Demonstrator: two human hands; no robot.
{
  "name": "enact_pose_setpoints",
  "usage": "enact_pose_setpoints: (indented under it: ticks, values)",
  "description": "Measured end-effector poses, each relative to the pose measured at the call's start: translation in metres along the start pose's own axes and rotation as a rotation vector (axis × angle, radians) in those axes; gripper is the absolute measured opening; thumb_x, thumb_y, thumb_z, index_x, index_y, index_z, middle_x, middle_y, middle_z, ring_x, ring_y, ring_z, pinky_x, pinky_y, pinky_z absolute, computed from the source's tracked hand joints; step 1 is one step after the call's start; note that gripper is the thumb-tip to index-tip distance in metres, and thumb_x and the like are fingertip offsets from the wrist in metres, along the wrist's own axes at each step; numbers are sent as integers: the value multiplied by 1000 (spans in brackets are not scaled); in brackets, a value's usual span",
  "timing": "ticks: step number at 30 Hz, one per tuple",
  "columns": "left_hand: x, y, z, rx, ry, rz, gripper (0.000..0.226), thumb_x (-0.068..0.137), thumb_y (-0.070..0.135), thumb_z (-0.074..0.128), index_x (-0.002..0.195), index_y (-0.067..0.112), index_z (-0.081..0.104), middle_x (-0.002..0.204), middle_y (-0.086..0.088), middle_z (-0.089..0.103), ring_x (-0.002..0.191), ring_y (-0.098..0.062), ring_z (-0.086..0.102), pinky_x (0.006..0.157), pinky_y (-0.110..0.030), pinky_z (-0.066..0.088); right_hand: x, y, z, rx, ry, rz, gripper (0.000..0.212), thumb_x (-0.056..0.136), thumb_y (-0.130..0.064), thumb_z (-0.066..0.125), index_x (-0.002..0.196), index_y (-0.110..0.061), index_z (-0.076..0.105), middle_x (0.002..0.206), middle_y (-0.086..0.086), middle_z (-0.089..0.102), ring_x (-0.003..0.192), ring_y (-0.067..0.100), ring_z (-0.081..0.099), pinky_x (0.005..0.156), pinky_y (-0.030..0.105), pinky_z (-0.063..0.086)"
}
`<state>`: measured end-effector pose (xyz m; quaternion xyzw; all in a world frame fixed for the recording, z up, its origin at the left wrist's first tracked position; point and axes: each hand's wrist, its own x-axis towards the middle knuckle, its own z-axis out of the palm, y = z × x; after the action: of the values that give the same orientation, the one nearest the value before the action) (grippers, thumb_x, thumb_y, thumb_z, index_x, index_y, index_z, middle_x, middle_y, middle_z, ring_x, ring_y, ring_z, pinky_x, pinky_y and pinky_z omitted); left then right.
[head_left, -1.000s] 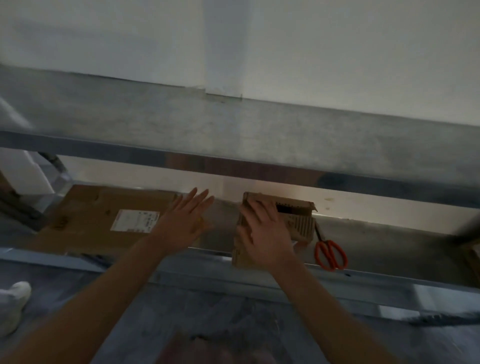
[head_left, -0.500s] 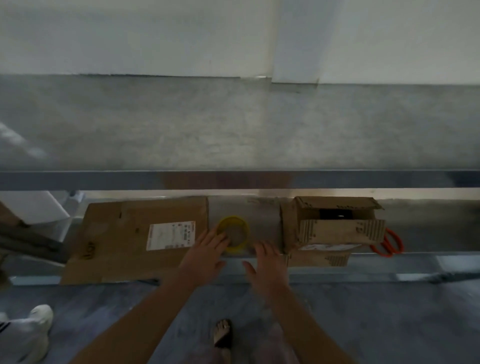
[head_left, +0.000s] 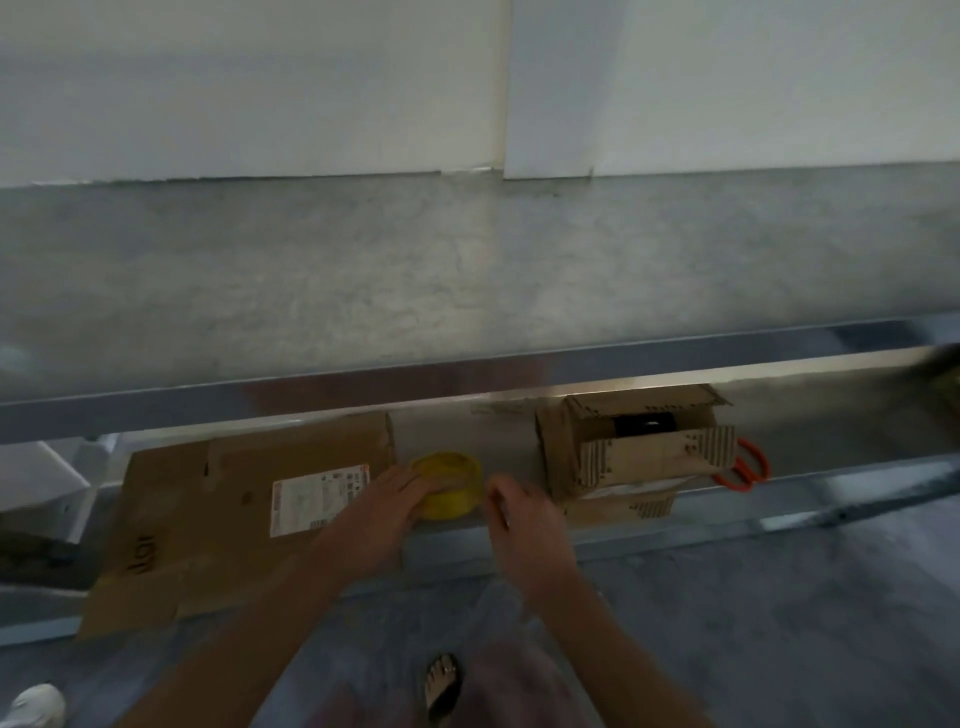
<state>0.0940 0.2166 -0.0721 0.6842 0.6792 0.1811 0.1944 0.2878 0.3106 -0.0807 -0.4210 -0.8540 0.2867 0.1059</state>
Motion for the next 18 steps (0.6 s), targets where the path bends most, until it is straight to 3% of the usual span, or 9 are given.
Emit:
enact_pose_setpoints:
  ticks: [3,5,7,11,14,16,18]
  values:
    - [-8,21,-27,-94,10,-63,32,102,40,35,132,34,45,126,17,42,116,1,37,103,-28,36,-2,-7,-35,-4,10,-64,4,95,-27,55,93,-29,54,85,-9,60,73,9,58,65,27,51]
    - [-5,43,-43,-140,42,-51,46,96,59,29,132,35,46,121,20,45,114,3,39,97,-20,36,-1,-7,-64,43,16,-85,8,94,-27,60,90,-32,55,86,-14,61,74,0,57,69,16,49]
    - [5,72,-54,-152,91,-32,50,90,66,38,130,38,45,119,21,45,109,5,39,89,-13,33,2,-2,-93,92,18,-88,10,92,-28,66,89,-35,59,84,-17,62,75,-3,57,71,11,47]
    - [37,125,-57,-136,223,-55,41,84,43,67,120,27,56,114,10,55,103,-7,50,80,-14,36,3,23,-148,182,11,-46,8,85,-33,74,84,-36,67,79,-22,64,78,-8,59,72,6,44]
    - [60,161,-53,-147,263,-46,41,81,34,74,118,24,61,111,7,57,101,-7,51,83,-15,39,3,48,-184,250,-13,-50,13,83,-29,77,80,-38,67,77,-24,65,79,-12,60,70,1,41]
    - [75,182,-49,-162,271,-67,42,81,34,74,119,26,59,112,8,57,102,-7,51,84,-24,42,4,65,-204,274,-12,-53,12,82,-29,77,80,-37,69,76,-26,64,80,-18,58,69,-1,40]
    - [89,198,-46,-173,266,-108,39,81,38,73,115,29,55,109,11,57,97,-2,51,78,-23,43,8,81,-221,290,-20,-65,11,82,-31,77,80,-38,69,77,-27,64,80,-18,57,70,0,40]
